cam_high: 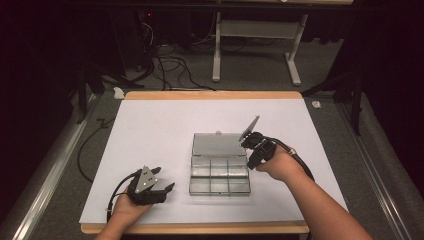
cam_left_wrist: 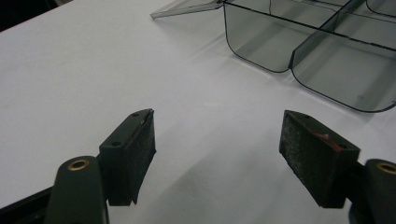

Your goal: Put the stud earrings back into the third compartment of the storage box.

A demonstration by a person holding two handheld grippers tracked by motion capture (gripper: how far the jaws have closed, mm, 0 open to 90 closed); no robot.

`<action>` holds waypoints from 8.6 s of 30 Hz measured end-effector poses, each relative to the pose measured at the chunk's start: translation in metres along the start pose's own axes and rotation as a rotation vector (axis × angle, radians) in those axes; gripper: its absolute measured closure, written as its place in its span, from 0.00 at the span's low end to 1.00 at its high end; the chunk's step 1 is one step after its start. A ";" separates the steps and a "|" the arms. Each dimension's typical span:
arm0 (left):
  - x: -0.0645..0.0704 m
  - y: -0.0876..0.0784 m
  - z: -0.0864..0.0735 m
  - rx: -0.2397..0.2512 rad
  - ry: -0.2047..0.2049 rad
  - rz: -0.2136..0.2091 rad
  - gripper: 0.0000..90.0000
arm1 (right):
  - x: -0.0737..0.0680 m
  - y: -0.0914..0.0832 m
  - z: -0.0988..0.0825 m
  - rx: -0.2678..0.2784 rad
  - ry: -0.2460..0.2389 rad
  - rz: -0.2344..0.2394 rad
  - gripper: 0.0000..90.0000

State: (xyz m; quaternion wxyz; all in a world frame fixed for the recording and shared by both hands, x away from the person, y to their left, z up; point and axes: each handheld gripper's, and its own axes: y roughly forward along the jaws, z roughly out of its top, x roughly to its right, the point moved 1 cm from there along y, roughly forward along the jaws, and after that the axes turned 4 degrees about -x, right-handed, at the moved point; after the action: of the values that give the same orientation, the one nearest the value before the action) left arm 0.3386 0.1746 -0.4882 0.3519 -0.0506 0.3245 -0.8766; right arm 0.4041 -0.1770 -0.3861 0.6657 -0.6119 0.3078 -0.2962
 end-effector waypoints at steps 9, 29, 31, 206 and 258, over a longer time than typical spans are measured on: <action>0.000 0.000 0.000 0.000 0.000 -0.001 0.30 | -0.010 0.002 0.012 -0.003 -0.028 0.004 0.96; 0.000 0.000 0.000 0.001 0.001 -0.004 0.30 | -0.017 0.038 0.036 -0.052 -0.076 0.012 0.96; 0.000 0.000 0.000 0.001 0.001 -0.005 0.30 | -0.017 0.042 0.037 -0.061 -0.066 0.011 0.96; 0.001 0.001 0.000 -0.006 0.006 -0.002 0.30 | -0.004 0.005 0.024 -0.031 -0.005 -0.034 0.96; 0.001 0.000 0.000 -0.010 0.016 -0.005 0.30 | -0.010 0.048 0.041 -0.064 -0.038 0.004 0.91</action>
State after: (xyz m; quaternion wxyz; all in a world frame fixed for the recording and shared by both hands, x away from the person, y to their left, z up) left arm 0.3384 0.1739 -0.4883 0.3468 -0.0462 0.3316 -0.8761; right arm 0.4301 -0.1398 -0.4313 0.6521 -0.6378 0.3054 -0.2733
